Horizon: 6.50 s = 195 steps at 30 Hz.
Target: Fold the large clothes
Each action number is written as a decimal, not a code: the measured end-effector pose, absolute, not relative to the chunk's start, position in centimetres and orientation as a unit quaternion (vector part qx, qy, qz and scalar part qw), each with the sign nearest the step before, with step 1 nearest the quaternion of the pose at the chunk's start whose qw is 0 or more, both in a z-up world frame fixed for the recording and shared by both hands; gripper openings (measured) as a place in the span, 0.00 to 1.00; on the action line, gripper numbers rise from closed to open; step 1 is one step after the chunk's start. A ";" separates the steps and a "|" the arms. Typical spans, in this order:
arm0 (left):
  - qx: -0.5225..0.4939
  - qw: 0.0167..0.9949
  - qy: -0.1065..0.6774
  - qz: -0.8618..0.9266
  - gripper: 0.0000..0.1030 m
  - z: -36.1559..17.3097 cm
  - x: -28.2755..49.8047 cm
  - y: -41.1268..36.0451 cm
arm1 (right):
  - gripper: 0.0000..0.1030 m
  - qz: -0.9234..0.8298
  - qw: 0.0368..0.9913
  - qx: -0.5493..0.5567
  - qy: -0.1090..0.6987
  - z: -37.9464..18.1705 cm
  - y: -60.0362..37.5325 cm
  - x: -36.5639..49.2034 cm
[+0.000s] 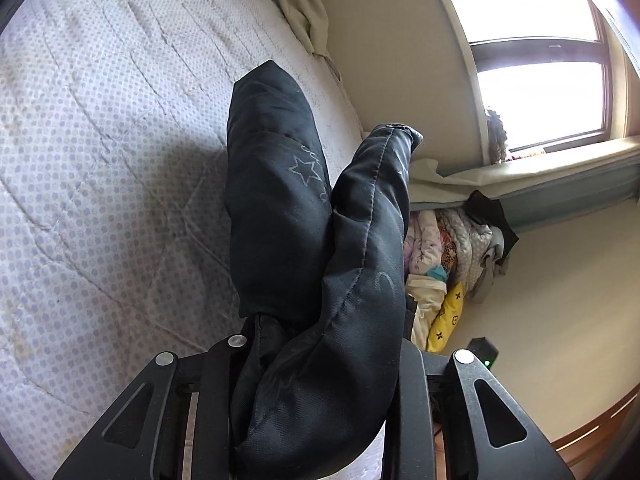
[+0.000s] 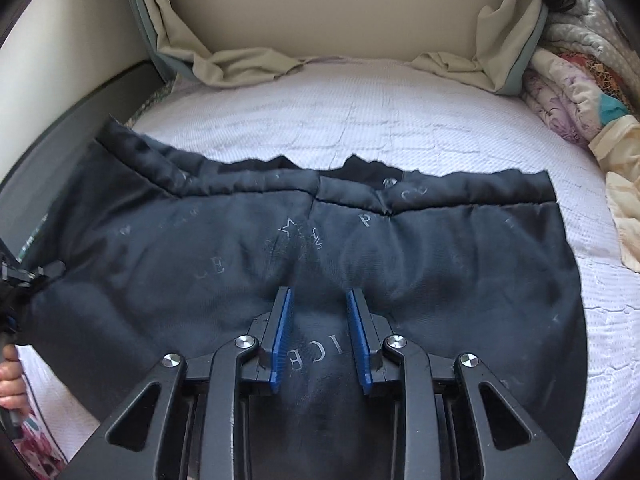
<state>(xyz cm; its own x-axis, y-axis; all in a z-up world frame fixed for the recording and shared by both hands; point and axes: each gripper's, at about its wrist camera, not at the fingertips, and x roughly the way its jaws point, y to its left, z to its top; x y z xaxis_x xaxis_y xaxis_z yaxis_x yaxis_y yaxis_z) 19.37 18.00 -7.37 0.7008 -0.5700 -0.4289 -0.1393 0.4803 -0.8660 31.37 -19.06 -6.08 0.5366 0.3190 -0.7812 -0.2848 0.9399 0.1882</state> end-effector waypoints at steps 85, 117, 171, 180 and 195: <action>0.060 0.864 0.387 -0.315 0.76 4.6 18.1 -18.4 | 0.00 0.134 0.848 0.152 0.489 -6.4 -37.5 37.2; 0.078 0.857 0.414 -0.296 0.93 -0.9 22.5 -16.7 | 0.31 0.099 0.856 0.009 0.507 -3.7 -31.4 30.1; -0.229 0.731 0.566 -0.305 0.99 -6.1 32.9 -5.1 | 1.00 0.174 0.751 0.294 0.565 -14.8 -41.0 36.6; -0.234 0.745 0.540 -0.313 1.00 -7.1 32.4 -5.8 | 0.95 0.199 0.745 0.311 0.556 -16.3 -43.1 36.2; -0.138 0.801 0.496 -0.305 0.88 -4.4 30.6 -8.2 | 0.73 0.238 0.729 0.359 0.533 -16.5 -41.9 35.5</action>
